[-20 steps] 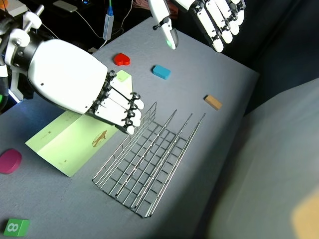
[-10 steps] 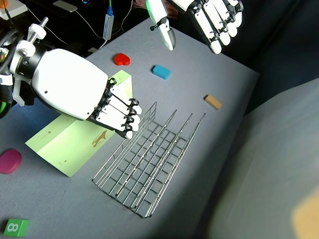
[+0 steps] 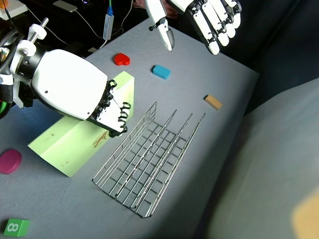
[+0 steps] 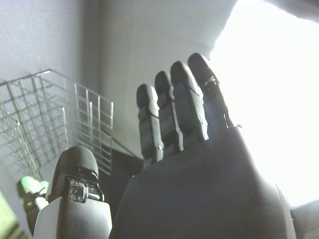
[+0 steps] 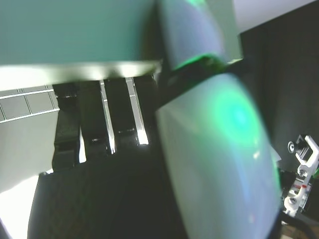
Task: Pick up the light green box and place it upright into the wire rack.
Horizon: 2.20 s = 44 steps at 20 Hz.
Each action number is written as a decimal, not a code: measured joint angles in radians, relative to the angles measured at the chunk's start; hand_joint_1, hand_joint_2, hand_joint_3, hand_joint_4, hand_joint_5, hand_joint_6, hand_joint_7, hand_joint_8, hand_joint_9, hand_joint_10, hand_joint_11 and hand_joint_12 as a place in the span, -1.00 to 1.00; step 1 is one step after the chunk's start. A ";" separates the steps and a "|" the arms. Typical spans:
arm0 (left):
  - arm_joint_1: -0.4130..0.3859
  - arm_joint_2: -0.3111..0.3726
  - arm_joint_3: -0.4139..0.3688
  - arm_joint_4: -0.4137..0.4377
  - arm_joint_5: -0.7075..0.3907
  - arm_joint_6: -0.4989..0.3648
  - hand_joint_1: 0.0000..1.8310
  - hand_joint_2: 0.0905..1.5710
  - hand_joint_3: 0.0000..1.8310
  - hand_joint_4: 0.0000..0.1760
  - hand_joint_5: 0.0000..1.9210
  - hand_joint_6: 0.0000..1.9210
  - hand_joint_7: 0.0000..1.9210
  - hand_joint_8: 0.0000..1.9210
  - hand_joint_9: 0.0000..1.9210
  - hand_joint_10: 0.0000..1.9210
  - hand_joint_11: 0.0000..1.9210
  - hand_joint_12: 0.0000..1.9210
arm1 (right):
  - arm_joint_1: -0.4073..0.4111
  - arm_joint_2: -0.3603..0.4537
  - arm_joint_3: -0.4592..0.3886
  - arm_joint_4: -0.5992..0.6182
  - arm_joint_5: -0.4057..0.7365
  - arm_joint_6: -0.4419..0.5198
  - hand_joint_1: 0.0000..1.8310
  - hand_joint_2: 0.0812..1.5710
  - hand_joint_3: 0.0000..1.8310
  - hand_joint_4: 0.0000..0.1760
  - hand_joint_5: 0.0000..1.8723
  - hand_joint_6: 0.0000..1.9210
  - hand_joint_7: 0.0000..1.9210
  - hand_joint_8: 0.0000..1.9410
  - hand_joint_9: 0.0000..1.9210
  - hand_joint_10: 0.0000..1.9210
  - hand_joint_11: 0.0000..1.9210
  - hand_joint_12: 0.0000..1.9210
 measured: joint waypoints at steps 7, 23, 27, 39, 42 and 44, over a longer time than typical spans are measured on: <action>-0.002 0.000 -0.004 -0.003 0.001 0.000 -0.85 0.57 -1.00 -0.94 -0.62 -1.00 -0.65 -1.00 -0.70 -0.99 -1.00 -0.33 | 0.037 0.038 -0.016 0.038 0.003 -0.023 0.48 0.49 -1.00 -1.00 -0.26 0.23 -0.12 0.23 -0.12 0.51 -0.18 0.59; -0.013 0.001 -0.011 -0.005 0.003 0.011 -0.82 0.55 -1.00 -1.00 -0.59 -0.99 -0.62 -1.00 -0.68 -1.00 -1.00 -0.31 | 0.292 0.127 -0.053 0.075 0.013 -0.168 0.47 0.52 -1.00 -1.00 -0.30 0.33 -0.15 0.25 -0.16 0.54 -0.24 0.59; -0.013 0.001 -0.011 -0.005 0.003 0.018 -0.82 0.54 -1.00 -1.00 -0.58 -0.99 -0.62 -1.00 -0.69 -1.00 -1.00 -0.32 | 0.300 0.115 -0.048 -0.046 0.015 -0.164 0.47 0.52 -1.00 -1.00 -0.30 0.34 -0.16 0.27 -0.15 0.53 -0.24 0.59; -0.014 0.001 -0.011 -0.005 0.004 0.025 -0.75 0.48 -1.00 -1.00 -0.62 -1.00 -0.62 -1.00 -0.66 -0.99 -1.00 -0.26 | 0.240 -0.009 0.101 -0.105 0.093 -0.130 0.47 0.53 -1.00 -1.00 -0.32 0.33 -0.14 0.28 -0.18 0.56 -0.27 0.61; -0.022 0.001 -0.010 -0.005 0.006 0.037 -0.83 0.53 -0.99 -0.99 -0.62 -1.00 -0.62 -1.00 -0.67 -1.00 -1.00 -0.25 | 0.233 -0.026 0.130 -0.095 0.101 -0.111 0.47 0.52 -1.00 -1.00 -0.32 0.33 -0.14 0.28 -0.18 0.57 -0.29 0.61; -0.022 0.001 -0.011 -0.006 0.006 0.037 -0.82 0.53 -0.99 -0.98 -0.63 -1.00 -0.62 -1.00 -0.67 -1.00 -1.00 -0.25 | 0.231 -0.039 0.158 -0.105 0.105 -0.111 0.47 0.52 -1.00 -1.00 -0.30 0.32 -0.14 0.26 -0.17 0.55 -0.29 0.61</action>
